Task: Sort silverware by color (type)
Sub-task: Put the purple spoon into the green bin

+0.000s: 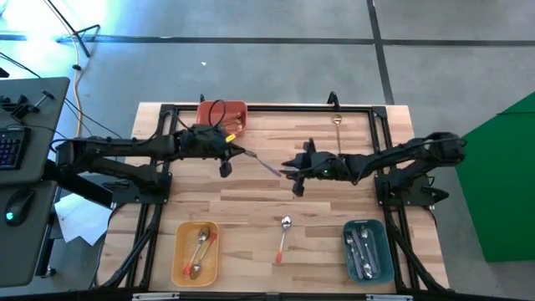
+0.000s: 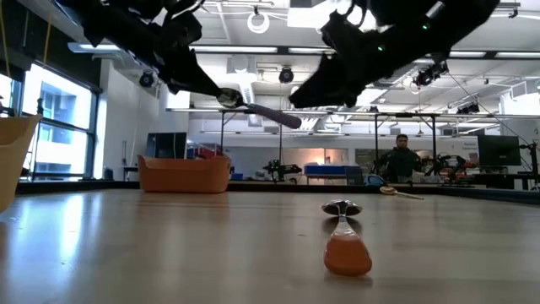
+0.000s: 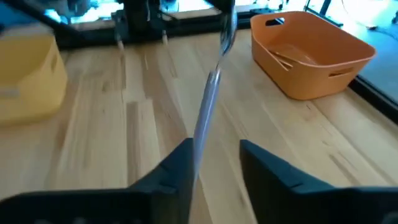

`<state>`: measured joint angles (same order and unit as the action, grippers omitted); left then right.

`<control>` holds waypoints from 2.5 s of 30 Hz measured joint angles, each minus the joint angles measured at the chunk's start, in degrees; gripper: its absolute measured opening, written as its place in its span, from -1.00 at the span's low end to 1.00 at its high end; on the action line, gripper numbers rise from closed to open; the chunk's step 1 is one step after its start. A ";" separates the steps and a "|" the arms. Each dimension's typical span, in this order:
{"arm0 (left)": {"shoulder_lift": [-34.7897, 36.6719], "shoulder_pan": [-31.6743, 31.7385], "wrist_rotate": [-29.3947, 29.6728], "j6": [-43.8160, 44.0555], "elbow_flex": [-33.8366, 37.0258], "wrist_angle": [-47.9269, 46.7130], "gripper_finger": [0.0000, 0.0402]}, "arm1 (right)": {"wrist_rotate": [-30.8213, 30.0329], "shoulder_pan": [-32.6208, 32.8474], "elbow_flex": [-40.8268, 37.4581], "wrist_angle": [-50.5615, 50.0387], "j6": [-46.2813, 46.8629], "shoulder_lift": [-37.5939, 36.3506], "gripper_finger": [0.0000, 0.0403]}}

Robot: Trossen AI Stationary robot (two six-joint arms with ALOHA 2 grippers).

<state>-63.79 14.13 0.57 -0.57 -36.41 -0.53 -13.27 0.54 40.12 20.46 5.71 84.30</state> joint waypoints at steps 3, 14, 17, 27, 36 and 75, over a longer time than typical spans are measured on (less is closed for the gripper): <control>-0.10 -1.58 1.76 -0.02 0.16 0.69 -1.00 | 0.43 -0.36 3.94 -2.83 3.35 1.78 -0.28; -0.15 -3.58 1.95 -2.15 0.16 6.46 -1.00 | 7.59 -4.33 20.00 -20.25 5.82 8.98 -0.12; -0.15 -3.61 1.85 -2.54 0.16 6.35 -1.00 | 7.78 -5.08 23.01 -23.52 5.71 11.09 -0.16; -0.20 -3.78 1.47 -2.69 0.16 8.66 -0.98 | 7.41 -4.05 24.85 -25.86 3.66 11.90 -0.90; -0.17 -4.39 1.33 -5.66 5.39 27.80 -0.58 | -2.27 1.71 24.76 -37.29 9.72 5.21 -0.91; -0.15 -4.09 1.19 -6.98 15.33 42.28 -0.34 | 20.83 52.04 24.68 -85.69 128.41 8.27 -0.90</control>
<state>-63.94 10.04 1.76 -7.55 -21.08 41.75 7.56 52.58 64.79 -65.23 134.13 92.57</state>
